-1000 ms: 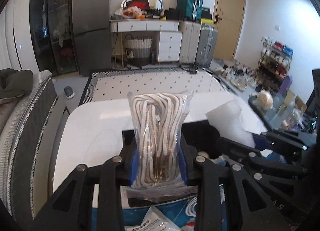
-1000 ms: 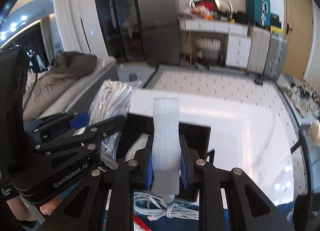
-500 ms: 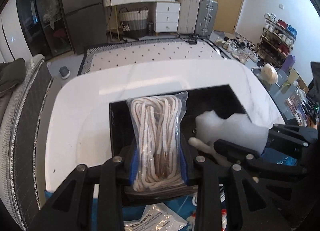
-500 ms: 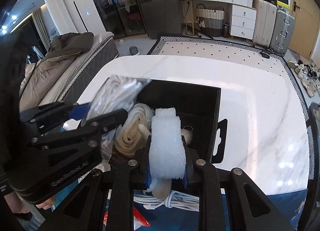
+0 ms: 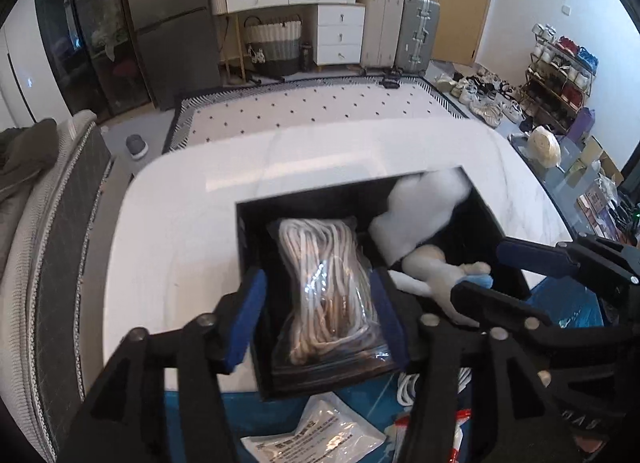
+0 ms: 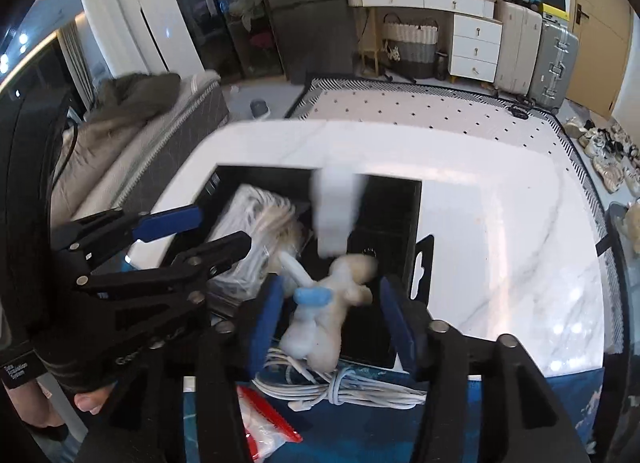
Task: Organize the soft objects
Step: 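Release the foam strip with the right tool while the left releases the rope bag, then grasp the white cable coil with the right tool while the left grasps the white sachet, then lift the cable coil with the right tool while the left lifts the sachet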
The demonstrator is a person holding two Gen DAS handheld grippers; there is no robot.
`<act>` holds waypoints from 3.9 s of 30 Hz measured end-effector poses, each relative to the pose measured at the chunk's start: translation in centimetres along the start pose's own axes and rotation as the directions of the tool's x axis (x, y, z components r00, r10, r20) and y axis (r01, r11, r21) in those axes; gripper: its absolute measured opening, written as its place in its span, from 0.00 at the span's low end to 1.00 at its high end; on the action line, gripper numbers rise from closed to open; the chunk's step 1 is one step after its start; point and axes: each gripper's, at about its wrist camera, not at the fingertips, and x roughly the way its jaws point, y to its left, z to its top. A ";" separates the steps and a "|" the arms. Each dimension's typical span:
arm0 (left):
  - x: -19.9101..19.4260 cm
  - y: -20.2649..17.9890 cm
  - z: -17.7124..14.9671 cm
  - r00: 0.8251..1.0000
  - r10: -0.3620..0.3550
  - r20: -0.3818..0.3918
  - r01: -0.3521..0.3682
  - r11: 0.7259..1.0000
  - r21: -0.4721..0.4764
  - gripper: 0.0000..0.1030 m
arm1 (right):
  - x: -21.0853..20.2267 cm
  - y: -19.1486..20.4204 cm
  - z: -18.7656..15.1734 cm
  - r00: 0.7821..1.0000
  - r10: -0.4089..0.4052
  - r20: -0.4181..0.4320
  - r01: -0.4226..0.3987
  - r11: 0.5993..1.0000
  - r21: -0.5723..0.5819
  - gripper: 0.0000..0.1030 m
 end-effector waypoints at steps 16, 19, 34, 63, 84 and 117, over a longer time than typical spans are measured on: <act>-9.4 2.9 -6.7 0.993 -0.088 0.075 0.072 0.978 0.194 0.85 | -5.4 -1.4 -4.6 0.999 0.024 -0.049 -0.032 0.984 -0.178 0.75; -7.7 2.1 -8.6 0.996 -0.086 0.013 0.081 0.967 0.241 0.85 | -3.8 -1.5 -5.5 0.998 -0.003 -0.061 -0.011 0.975 -0.222 0.77; -3.9 0.2 -10.9 0.988 -0.101 -0.121 0.132 0.949 0.287 0.85 | -1.9 1.7 -8.0 0.950 0.116 -0.291 -0.195 0.946 -0.259 0.78; -4.0 -2.8 -13.3 0.989 0.013 -0.146 0.041 0.932 0.360 0.65 | 0.7 3.9 -9.7 0.964 -0.001 -0.265 -0.081 0.951 -0.297 0.50; -3.6 0.4 -13.6 0.986 0.038 -0.164 0.004 0.969 0.248 0.79 | -0.3 4.5 -12.0 0.956 -0.013 -0.293 -0.093 0.934 -0.344 0.35; -16.4 0.4 -13.1 0.858 -0.018 0.513 -0.088 0.979 0.182 0.17 | -16.0 3.0 -13.7 0.908 0.118 0.402 -0.006 0.963 -0.270 0.27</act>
